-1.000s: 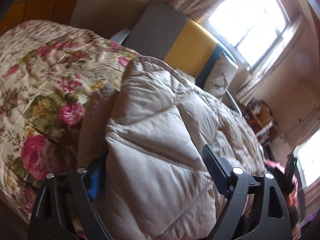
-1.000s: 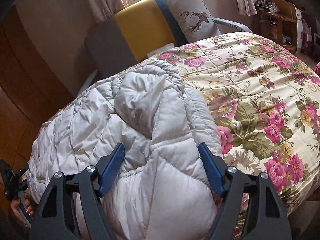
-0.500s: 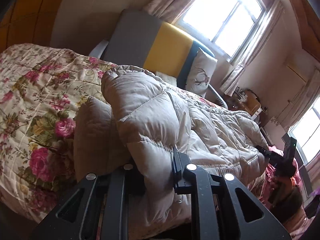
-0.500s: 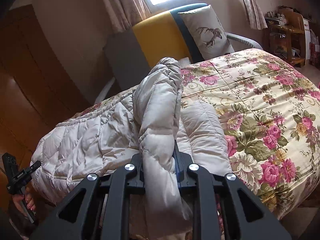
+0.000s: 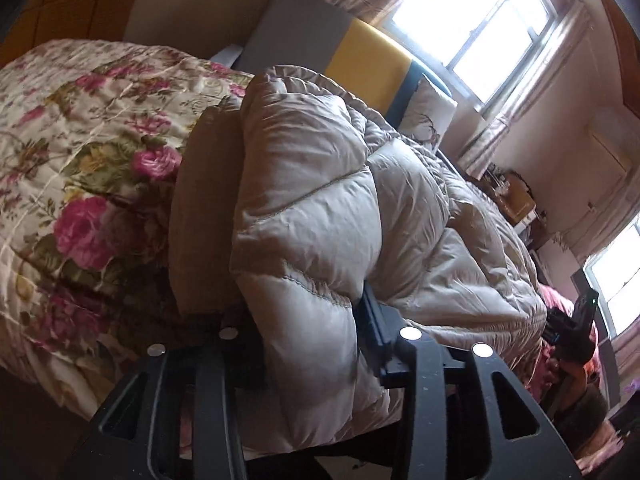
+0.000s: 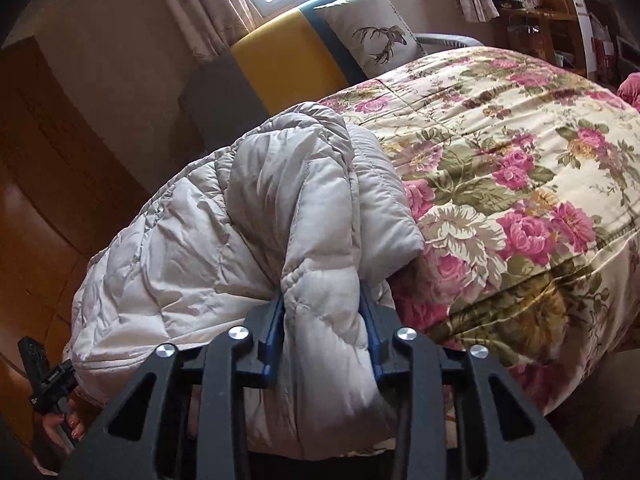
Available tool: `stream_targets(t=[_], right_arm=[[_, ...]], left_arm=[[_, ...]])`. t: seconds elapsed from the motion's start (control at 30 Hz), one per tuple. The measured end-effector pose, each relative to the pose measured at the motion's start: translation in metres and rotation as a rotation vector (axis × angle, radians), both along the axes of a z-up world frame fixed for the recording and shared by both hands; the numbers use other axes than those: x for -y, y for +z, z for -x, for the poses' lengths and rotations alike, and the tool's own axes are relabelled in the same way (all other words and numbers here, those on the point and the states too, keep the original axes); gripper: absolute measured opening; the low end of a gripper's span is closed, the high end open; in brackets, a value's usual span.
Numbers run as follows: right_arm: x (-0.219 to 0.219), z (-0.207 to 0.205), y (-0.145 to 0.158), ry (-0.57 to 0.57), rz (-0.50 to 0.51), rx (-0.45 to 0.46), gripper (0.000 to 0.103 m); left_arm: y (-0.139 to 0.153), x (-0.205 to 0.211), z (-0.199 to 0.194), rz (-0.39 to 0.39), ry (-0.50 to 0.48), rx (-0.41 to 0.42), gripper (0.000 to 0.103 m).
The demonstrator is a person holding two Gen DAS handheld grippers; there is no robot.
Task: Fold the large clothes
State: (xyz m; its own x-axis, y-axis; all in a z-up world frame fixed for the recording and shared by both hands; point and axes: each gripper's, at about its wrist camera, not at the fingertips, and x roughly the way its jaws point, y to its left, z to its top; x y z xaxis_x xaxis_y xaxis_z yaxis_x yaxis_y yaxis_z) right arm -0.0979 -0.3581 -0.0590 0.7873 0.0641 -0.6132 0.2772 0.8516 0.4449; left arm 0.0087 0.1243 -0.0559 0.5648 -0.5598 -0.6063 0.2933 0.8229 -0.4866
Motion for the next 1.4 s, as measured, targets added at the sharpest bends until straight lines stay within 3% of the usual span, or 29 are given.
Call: stream_targets(t=[0.1,0.27,0.33,0.47,0.6,0.73,0.8,1.17,1.3,1.4], right_arm=[[-0.01,0.011,0.03,0.002,0.132,0.056,0.048],[-0.043,-0.002,0.072,0.079,0.365,0.048,0.048],[-0.056,-0.022,0.078,0.139,0.4,0.015,0.046],[-0.082,-0.071,0.075,0.236,0.481,-0.076,0.032],[-0.092,-0.116,0.056,0.289,0.477,-0.198,0.031],[-0.085,-0.148,0.04,0.285,0.473,-0.239,0.03],[-0.08,-0.16,0.034,0.273,0.465,-0.244,0.029],[-0.057,-0.204,-0.008,0.133,0.418,-0.24,0.024],[-0.061,-0.201,-0.01,0.13,0.449,-0.227,0.025],[-0.061,-0.201,-0.011,0.128,0.452,-0.221,0.026]], left_arm=[[0.016,-0.006,0.007,-0.003,0.036,-0.018,0.062],[0.064,-0.015,0.03,-0.077,0.184,0.143,0.067],[0.079,-0.002,0.025,-0.094,0.156,0.171,0.067],[0.094,0.052,0.005,-0.179,-0.002,0.196,0.061],[0.093,0.1,-0.019,-0.262,-0.139,0.181,0.06],[0.072,0.138,-0.042,-0.386,-0.227,0.169,0.06],[0.059,0.143,-0.055,-0.41,-0.232,0.142,0.06],[0.031,0.161,-0.109,-0.412,-0.199,0.071,0.06],[0.047,0.163,-0.105,-0.389,-0.176,0.043,0.06],[0.067,0.174,-0.099,-0.36,-0.189,0.093,0.06]])
